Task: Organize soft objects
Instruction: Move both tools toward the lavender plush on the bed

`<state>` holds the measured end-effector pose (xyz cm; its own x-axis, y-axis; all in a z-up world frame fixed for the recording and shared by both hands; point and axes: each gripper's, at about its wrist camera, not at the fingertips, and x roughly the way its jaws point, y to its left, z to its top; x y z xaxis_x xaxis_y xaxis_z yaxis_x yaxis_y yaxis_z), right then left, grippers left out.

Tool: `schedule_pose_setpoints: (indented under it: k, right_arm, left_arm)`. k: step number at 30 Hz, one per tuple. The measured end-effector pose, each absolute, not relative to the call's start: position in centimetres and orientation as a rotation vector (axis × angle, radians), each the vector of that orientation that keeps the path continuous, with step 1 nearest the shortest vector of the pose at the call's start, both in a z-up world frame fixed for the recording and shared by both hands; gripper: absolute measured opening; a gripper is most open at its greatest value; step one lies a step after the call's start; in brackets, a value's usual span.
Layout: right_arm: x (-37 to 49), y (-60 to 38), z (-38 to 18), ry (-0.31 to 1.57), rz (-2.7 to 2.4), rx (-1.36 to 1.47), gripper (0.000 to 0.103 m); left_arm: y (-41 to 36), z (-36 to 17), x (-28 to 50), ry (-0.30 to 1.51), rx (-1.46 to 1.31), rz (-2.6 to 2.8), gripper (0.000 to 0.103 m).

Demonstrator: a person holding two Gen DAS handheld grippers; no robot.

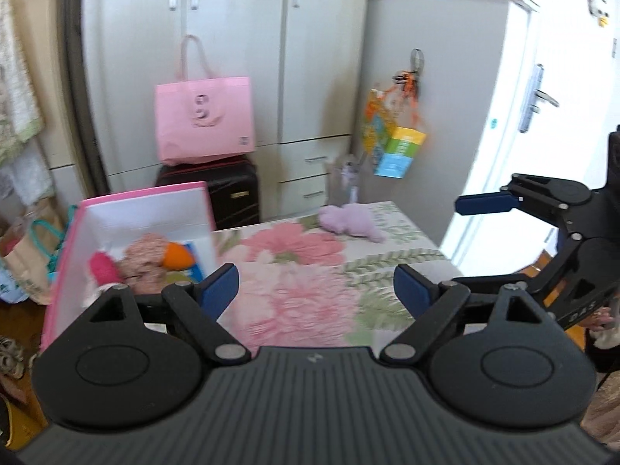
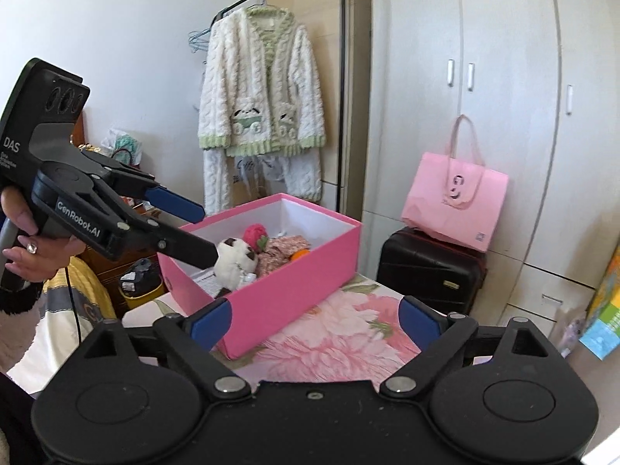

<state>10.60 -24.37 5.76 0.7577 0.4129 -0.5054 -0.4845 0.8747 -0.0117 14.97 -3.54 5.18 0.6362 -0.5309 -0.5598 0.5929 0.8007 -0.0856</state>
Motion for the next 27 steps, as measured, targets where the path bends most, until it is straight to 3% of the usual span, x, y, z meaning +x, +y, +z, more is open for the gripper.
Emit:
schedule_pose_setpoints:
  k: [16,27]
  right_arm:
    - [14.5,-31.5,1.8,0.51,0.346,-0.037,0.096]
    - [21.2,-33.7,-3.3,0.539,0.279,-0.066,0.096]
  left_arm:
    - [-11.2,1.2,20.0,0.567,0.06,-0.644,0.087]
    - [-15.6,-3.6,27.9,0.704,-0.103,-0.674,0.086]
